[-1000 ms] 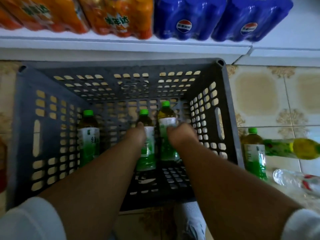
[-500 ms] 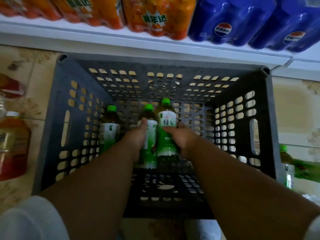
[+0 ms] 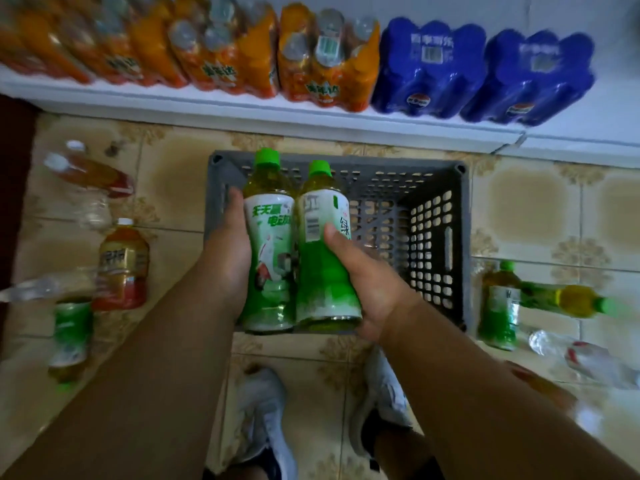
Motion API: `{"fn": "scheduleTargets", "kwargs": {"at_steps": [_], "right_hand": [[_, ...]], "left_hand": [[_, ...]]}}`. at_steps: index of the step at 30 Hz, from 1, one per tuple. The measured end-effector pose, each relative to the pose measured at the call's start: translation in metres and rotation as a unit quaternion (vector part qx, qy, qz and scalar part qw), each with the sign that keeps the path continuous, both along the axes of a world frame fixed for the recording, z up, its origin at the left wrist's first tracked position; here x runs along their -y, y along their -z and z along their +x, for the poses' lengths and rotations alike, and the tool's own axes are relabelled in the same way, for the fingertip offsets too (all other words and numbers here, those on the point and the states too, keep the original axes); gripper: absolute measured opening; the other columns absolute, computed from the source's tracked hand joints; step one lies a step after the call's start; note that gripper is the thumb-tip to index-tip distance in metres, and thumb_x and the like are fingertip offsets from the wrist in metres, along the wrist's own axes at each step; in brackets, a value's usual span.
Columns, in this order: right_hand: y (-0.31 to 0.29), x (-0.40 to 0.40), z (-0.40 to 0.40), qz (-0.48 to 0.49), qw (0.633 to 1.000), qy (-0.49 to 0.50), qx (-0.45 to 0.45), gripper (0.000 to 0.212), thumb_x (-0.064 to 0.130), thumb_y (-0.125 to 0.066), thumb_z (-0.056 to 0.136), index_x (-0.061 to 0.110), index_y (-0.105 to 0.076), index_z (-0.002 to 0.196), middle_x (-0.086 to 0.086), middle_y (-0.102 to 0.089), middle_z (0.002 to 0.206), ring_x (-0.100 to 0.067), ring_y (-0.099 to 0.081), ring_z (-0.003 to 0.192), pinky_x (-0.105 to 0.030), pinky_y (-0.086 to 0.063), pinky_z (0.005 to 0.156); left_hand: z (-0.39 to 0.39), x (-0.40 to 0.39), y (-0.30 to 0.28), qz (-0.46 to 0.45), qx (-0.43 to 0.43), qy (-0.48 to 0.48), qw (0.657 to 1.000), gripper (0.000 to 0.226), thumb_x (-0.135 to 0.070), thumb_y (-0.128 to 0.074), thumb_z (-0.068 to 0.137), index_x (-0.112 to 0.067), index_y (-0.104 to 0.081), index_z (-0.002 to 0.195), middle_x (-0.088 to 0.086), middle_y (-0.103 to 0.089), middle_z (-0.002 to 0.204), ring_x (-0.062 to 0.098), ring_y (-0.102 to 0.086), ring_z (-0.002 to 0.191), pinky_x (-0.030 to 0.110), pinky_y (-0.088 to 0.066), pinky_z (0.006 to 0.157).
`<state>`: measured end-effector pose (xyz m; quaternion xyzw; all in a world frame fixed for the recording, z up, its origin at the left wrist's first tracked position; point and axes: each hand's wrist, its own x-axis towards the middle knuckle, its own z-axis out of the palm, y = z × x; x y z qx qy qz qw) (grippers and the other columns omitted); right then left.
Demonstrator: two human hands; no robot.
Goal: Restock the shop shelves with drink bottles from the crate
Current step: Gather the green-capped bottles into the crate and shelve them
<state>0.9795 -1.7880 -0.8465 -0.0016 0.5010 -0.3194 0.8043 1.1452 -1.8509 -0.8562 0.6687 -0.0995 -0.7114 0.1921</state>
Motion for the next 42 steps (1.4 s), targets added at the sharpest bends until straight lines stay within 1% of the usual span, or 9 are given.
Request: {"fn": "scheduleTargets", "kwargs": {"at_steps": [6, 13, 16, 18, 24, 28, 34, 39, 42], "right_hand": [[-0.227, -0.003, -0.009, -0.085, 0.996, -0.003, 0.025, 0.053, 0.029, -0.070, 0.081, 0.009, -0.064, 0.130, -0.024, -0.064, 0.128, -0.043, -0.063, 0.114, -0.065, -0.048, 0.099], [-0.468, -0.031, 0.017, -0.180, 0.981, 0.047, 0.057, 0.058, 0.026, -0.073, 0.074, 0.007, -0.064, 0.128, -0.019, -0.068, 0.110, -0.036, -0.067, 0.099, -0.058, -0.053, 0.095], [-0.534, -0.056, 0.029, -0.223, 0.969, 0.073, 0.074, 0.092, 0.031, -0.089, 0.059, 0.004, -0.054, 0.140, -0.019, -0.064, 0.113, -0.036, -0.062, 0.101, -0.060, -0.042, 0.106], [-0.566, -0.073, 0.036, -0.247, 0.961, 0.083, 0.087, 0.091, 0.040, -0.094, 0.056, 0.006, -0.061, 0.134, -0.018, -0.068, 0.113, -0.035, -0.066, 0.100, -0.056, -0.049, 0.101], [-0.641, -0.119, 0.055, -0.303, 0.946, 0.091, 0.068, 0.077, 0.042, -0.095, 0.058, -0.003, -0.069, 0.114, -0.021, -0.073, 0.097, -0.033, -0.074, 0.084, -0.045, -0.060, 0.074], [-0.671, -0.151, 0.054, -0.308, 0.945, 0.098, 0.050, 0.079, 0.043, -0.097, 0.052, -0.007, -0.070, 0.106, -0.023, -0.071, 0.091, -0.033, -0.071, 0.080, -0.045, -0.060, 0.075], [-0.696, -0.202, 0.032, -0.337, 0.934, 0.106, 0.060, 0.067, 0.039, -0.097, 0.051, -0.006, -0.074, 0.096, -0.021, -0.071, 0.085, -0.031, -0.071, 0.075, -0.041, -0.060, 0.074], [-0.706, -0.264, -0.012, -0.373, 0.917, 0.137, 0.046, 0.057, 0.037, -0.088, 0.061, -0.004, -0.072, 0.097, -0.019, -0.070, 0.083, -0.028, -0.070, 0.074, -0.038, -0.060, 0.075], [-0.710, -0.317, -0.054, -0.383, 0.899, 0.203, -0.066, 0.044, 0.029, -0.073, 0.076, 0.002, -0.067, 0.110, -0.018, -0.073, 0.086, -0.029, -0.072, 0.072, -0.042, -0.060, 0.069]], "left_hand": [[0.010, 0.000, -0.234, -0.122, -0.015, 0.019, 0.992, 0.080, -0.090, -0.039, 0.078, -0.027, -0.080, 0.104, 0.014, -0.077, 0.109, 0.037, -0.075, 0.096, 0.056, -0.059, 0.081], [0.018, -0.038, -0.481, -0.225, 0.009, 0.000, 0.974, 0.060, -0.074, -0.046, 0.093, -0.038, -0.078, 0.056, -0.002, -0.076, 0.065, 0.016, -0.075, 0.059, 0.030, -0.056, 0.043], [0.035, -0.058, -0.539, -0.200, -0.077, 0.012, 0.977, 0.070, -0.083, -0.044, 0.086, -0.026, -0.081, 0.103, 0.014, -0.077, 0.107, 0.039, -0.072, 0.106, 0.052, -0.062, 0.080], [0.047, -0.070, -0.569, -0.179, -0.128, 0.023, 0.975, 0.086, -0.087, -0.042, 0.082, -0.016, -0.074, 0.120, 0.018, -0.072, 0.121, 0.042, -0.067, 0.112, 0.061, -0.053, 0.096], [0.074, -0.111, -0.639, -0.212, -0.207, 0.086, 0.951, 0.095, -0.092, -0.045, 0.073, -0.013, -0.077, 0.113, 0.022, -0.070, 0.121, 0.038, -0.065, 0.109, 0.061, -0.048, 0.102], [0.069, -0.136, -0.675, -0.235, -0.265, 0.136, 0.925, 0.077, -0.078, -0.071, 0.058, -0.012, -0.080, 0.097, 0.019, -0.073, 0.098, 0.032, -0.072, 0.081, 0.052, -0.059, 0.084], [0.034, -0.179, -0.711, -0.234, -0.317, 0.191, 0.899, 0.068, -0.072, -0.069, 0.066, -0.008, -0.079, 0.084, 0.018, -0.070, 0.079, 0.029, -0.069, 0.064, 0.042, -0.062, 0.068], [-0.015, -0.222, -0.714, -0.237, -0.338, 0.226, 0.882, 0.069, -0.076, -0.066, 0.074, -0.011, -0.081, 0.092, 0.018, -0.072, 0.089, 0.030, -0.069, 0.071, 0.044, -0.060, 0.076], [-0.066, -0.263, -0.715, -0.246, -0.312, 0.262, 0.880, 0.077, -0.075, -0.071, 0.070, -0.011, -0.078, 0.112, 0.025, -0.072, 0.116, 0.039, -0.074, 0.093, 0.054, -0.059, 0.081]]}}
